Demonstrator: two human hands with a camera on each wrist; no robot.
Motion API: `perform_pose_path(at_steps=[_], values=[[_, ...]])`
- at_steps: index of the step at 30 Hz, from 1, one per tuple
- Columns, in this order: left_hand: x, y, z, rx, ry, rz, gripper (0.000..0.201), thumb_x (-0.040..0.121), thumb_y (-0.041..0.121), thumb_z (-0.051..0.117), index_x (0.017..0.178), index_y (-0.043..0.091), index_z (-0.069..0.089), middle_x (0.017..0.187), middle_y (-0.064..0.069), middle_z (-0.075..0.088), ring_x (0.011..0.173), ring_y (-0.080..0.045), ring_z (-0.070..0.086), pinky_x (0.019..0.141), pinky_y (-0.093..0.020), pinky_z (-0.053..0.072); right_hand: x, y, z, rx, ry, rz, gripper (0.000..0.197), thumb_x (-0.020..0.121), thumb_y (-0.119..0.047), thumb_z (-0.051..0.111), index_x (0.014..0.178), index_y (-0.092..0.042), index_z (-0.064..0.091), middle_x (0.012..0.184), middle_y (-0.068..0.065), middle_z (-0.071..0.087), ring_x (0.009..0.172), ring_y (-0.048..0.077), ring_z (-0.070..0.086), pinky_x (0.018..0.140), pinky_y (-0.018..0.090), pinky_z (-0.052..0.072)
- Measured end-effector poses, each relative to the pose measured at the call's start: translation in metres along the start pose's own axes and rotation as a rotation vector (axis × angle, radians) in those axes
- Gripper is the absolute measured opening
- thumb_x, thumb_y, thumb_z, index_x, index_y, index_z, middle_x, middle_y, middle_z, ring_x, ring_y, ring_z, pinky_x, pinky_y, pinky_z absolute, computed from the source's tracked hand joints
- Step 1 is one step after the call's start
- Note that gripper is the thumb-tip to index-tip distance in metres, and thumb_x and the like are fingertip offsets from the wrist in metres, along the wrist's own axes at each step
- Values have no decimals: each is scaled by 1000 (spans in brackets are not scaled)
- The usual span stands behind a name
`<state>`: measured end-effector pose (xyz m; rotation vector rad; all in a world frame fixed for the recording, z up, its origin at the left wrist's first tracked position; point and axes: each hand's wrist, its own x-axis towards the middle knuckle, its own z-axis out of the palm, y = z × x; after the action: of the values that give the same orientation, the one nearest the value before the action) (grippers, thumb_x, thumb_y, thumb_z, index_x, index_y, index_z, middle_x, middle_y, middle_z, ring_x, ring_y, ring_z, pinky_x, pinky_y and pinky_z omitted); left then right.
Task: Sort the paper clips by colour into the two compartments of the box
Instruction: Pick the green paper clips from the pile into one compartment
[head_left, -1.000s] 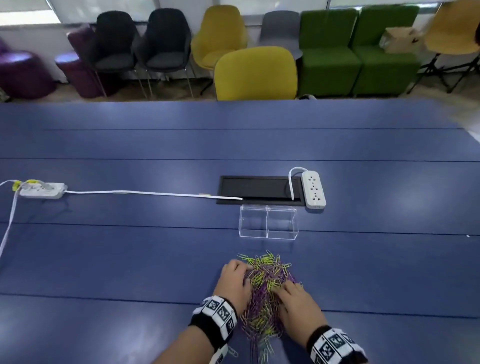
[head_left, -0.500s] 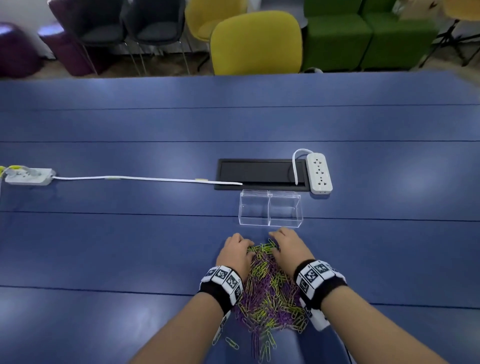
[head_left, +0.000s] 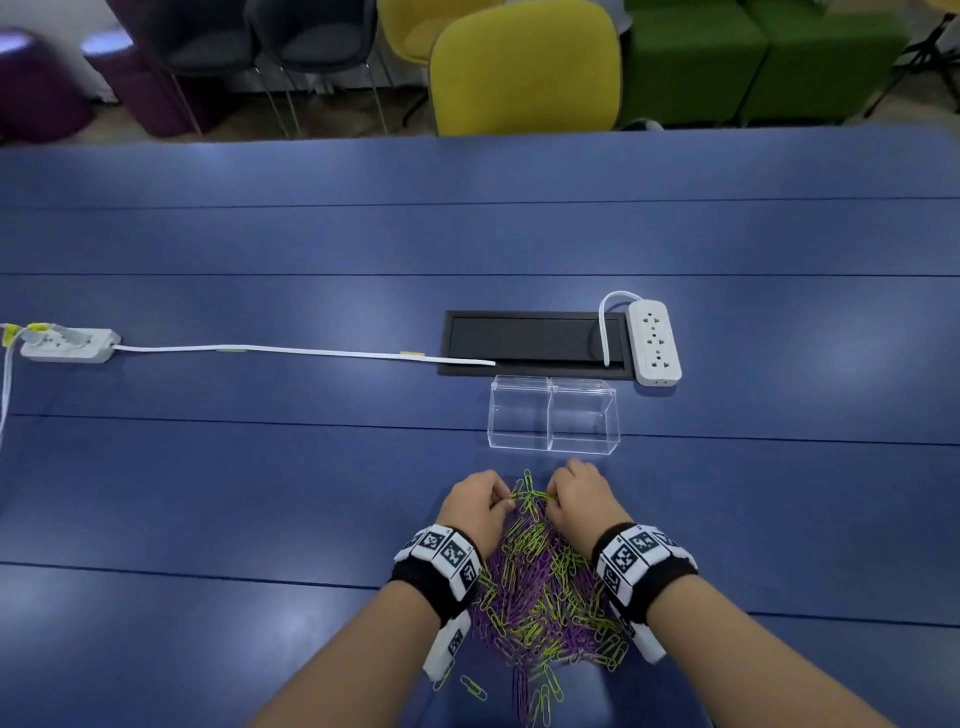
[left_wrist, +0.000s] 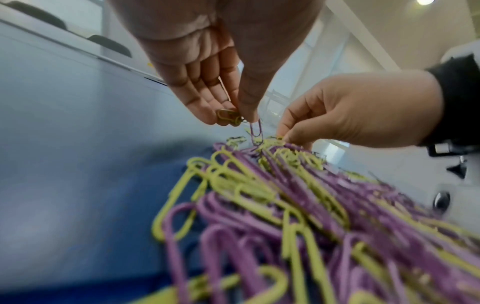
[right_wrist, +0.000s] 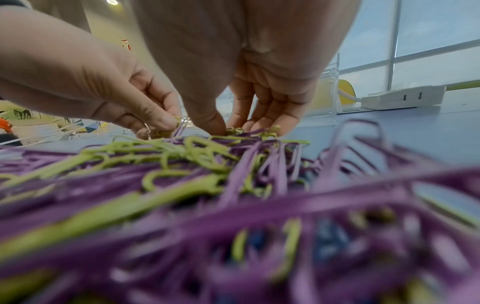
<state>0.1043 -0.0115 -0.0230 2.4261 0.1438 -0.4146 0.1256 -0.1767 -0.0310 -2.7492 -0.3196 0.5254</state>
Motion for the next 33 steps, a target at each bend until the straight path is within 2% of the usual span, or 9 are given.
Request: perform_pose_path(at_steps=[5, 9, 14, 17, 20, 23, 26, 31, 33], values=[[-4, 1, -6, -195, 67, -48, 9, 83, 18, 68, 77, 21, 61, 74, 7, 61, 69, -5, 55, 69, -17, 48, -7, 0, -15, 136, -21, 7, 16, 91, -19, 48, 99, -12, 60, 105, 3, 60, 100, 20, 52, 90, 30, 42], [-6, 1, -15, -209, -9, -26, 9, 84, 15, 66, 89, 22, 66, 73, 7, 58, 62, -1, 50, 61, -8, 42, -16, 0, -35, 454, 21, 88, 11, 91, -20, 54, 96, -19, 64, 91, -3, 66, 83, 12, 62, 80, 28, 53], [-5, 0, -18, -180, -48, -75, 8, 86, 16, 62, 89, 22, 67, 73, 9, 59, 63, 1, 50, 59, -9, 40, -6, -10, -66, 660, 29, 138, 11, 95, -20, 52, 101, -23, 61, 72, -1, 66, 54, 8, 57, 53, 20, 48], [-6, -1, -18, -212, -29, -109, 5, 87, 18, 63, 85, 21, 66, 74, 10, 60, 66, 0, 52, 60, -9, 38, 19, -19, -75, 565, 131, 116, 18, 94, -19, 51, 106, -18, 65, 88, 1, 67, 71, 11, 63, 70, 30, 56], [-8, -1, -18, -267, -31, -125, 7, 87, 18, 62, 81, 20, 65, 74, 9, 62, 68, -4, 55, 63, -14, 43, 41, -29, -78, 436, 153, 93, 27, 93, -17, 49, 115, -14, 65, 113, 7, 64, 103, 21, 61, 96, 31, 47], [-10, -3, -21, -375, -47, -141, 12, 86, 17, 63, 76, 23, 64, 69, 8, 61, 63, -9, 55, 67, -28, 51, 41, -34, -81, 329, 158, 59, 33, 94, -15, 46, 125, -11, 58, 123, 11, 54, 111, 26, 55, 99, 31, 39], [-12, -5, -25, -456, -45, -163, 15, 85, 16, 64, 73, 24, 64, 70, 6, 63, 68, -11, 58, 74, -37, 55, 19, -36, -74, 310, 177, 27, 30, 94, -13, 48, 122, -14, 60, 120, 3, 52, 105, 18, 56, 97, 27, 42], [-13, -5, -25, -560, -56, -168, 17, 86, 9, 63, 72, 20, 63, 75, -6, 63, 70, -19, 54, 67, -33, 49, -19, -38, -34, 431, -117, 79, 26, 86, -21, 57, 112, -20, 63, 105, -4, 65, 94, 10, 59, 90, 26, 49], [-13, -4, -23, -574, -76, -172, 16, 87, 8, 61, 74, 17, 62, 76, -9, 61, 68, -20, 52, 66, -32, 47, -22, -36, -21, 441, -151, 102, 15, 86, -27, 61, 100, -24, 66, 97, -5, 66, 90, 11, 60, 82, 25, 48]])
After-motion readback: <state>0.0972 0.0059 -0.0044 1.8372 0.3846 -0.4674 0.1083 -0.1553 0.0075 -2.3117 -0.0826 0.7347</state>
